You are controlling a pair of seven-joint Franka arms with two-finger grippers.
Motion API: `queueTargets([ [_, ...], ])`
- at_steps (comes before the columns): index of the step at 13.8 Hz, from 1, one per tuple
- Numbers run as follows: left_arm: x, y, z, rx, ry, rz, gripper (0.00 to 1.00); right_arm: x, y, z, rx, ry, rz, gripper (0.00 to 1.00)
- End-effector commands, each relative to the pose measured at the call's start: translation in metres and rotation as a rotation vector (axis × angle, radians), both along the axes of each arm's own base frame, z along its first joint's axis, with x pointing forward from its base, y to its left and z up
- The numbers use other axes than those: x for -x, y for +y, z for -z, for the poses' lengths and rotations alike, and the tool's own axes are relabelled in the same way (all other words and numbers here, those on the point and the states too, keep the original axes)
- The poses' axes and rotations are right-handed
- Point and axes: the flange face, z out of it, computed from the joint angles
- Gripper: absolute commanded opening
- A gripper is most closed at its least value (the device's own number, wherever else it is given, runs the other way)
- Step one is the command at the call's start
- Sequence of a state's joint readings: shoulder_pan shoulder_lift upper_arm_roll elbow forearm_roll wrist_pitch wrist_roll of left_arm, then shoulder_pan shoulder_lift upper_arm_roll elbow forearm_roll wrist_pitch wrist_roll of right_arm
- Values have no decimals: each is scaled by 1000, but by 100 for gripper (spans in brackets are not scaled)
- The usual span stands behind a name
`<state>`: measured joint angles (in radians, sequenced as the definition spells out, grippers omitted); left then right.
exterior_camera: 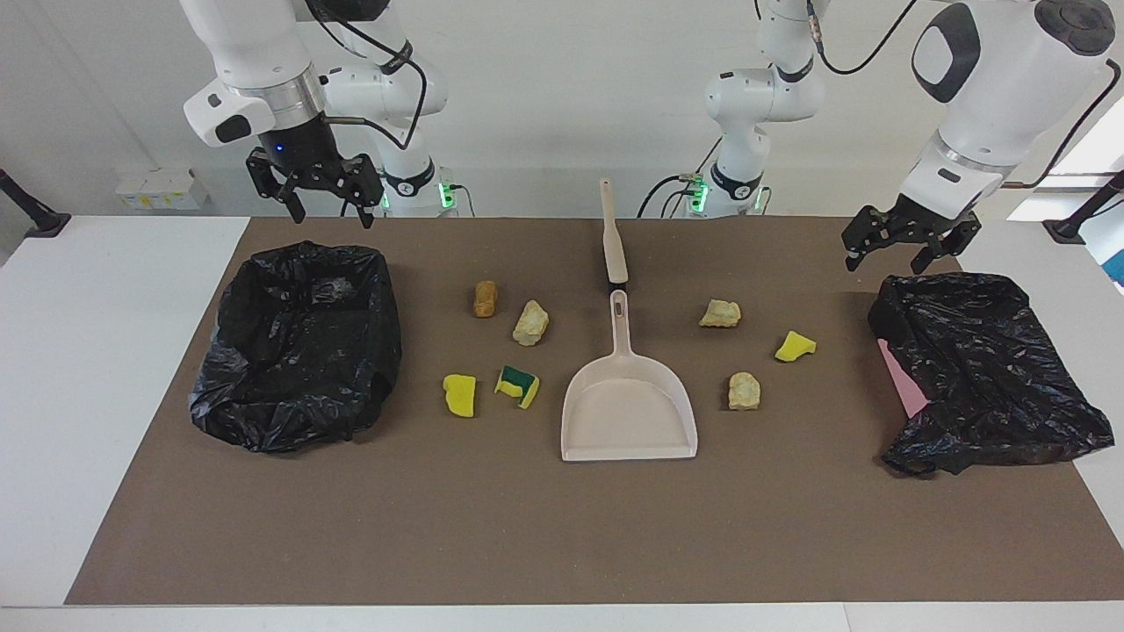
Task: Sweep and dump trash in bin
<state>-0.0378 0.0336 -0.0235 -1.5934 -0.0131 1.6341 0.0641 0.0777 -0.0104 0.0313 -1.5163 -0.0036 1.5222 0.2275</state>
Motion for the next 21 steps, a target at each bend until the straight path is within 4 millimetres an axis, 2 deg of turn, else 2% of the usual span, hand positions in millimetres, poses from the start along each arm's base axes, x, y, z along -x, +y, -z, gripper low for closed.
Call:
queueTargets([
  [1,4,2,-1,-7,-3,22,100,2,-7,0,-10,7,-19,100],
  [17,5,-11,0,-2,-9,42,100,2,-13,1,-8,16,-4,100],
  [21,13,-18,10,-4,16,60,100,3,-11,1,-7,15,-2,100],
])
